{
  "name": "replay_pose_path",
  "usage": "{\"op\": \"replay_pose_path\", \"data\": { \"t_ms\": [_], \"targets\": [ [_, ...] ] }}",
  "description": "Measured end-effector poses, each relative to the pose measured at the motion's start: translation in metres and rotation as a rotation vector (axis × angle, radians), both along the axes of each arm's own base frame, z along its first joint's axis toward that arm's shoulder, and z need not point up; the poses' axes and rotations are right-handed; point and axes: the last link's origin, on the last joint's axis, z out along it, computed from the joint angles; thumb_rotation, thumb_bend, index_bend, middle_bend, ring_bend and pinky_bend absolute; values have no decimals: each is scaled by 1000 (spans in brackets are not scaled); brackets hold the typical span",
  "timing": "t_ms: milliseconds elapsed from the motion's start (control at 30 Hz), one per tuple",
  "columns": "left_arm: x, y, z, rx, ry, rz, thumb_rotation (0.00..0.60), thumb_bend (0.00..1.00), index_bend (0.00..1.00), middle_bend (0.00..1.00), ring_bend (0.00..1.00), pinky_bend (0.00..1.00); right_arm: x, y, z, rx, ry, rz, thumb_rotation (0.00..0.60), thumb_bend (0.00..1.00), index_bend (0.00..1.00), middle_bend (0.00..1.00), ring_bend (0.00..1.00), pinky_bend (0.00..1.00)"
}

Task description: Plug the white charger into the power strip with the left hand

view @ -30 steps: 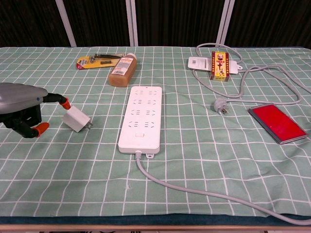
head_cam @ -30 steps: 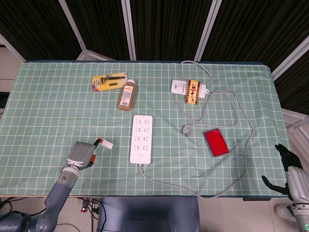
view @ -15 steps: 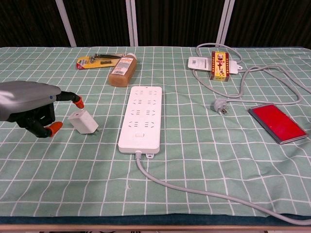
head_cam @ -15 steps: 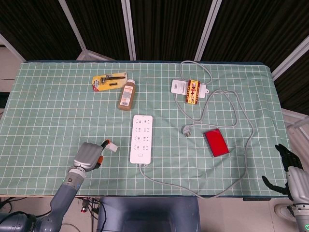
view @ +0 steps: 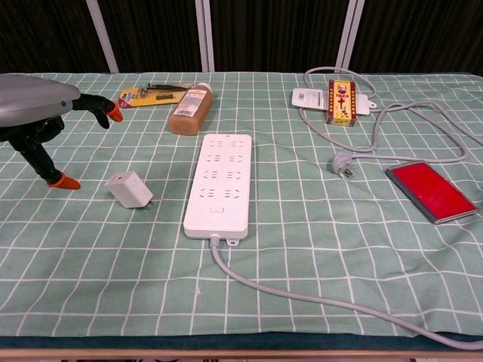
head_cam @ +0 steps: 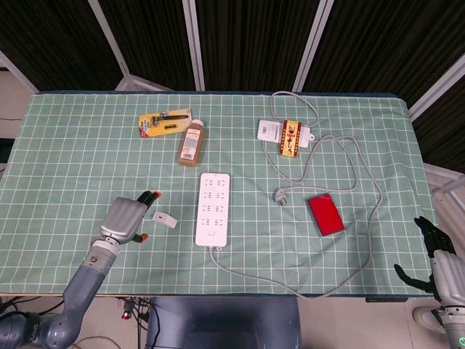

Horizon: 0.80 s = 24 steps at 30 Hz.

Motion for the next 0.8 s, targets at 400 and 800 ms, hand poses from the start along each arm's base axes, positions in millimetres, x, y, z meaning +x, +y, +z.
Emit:
{"op": "replay_pose_path", "data": {
  "t_ms": [400, 800],
  "targets": [
    [-12, 39, -16, -150, 165, -22, 600, 150, 236, 243, 832, 925, 0, -1, 0, 0, -2, -7, 600, 338, 0, 0, 0, 0],
    [2, 50, -47, -217, 158, -75, 600, 246, 330, 322, 834, 927, -1, -1, 0, 0, -7, -11, 600, 339, 0, 0, 0, 0]
  ]
}}
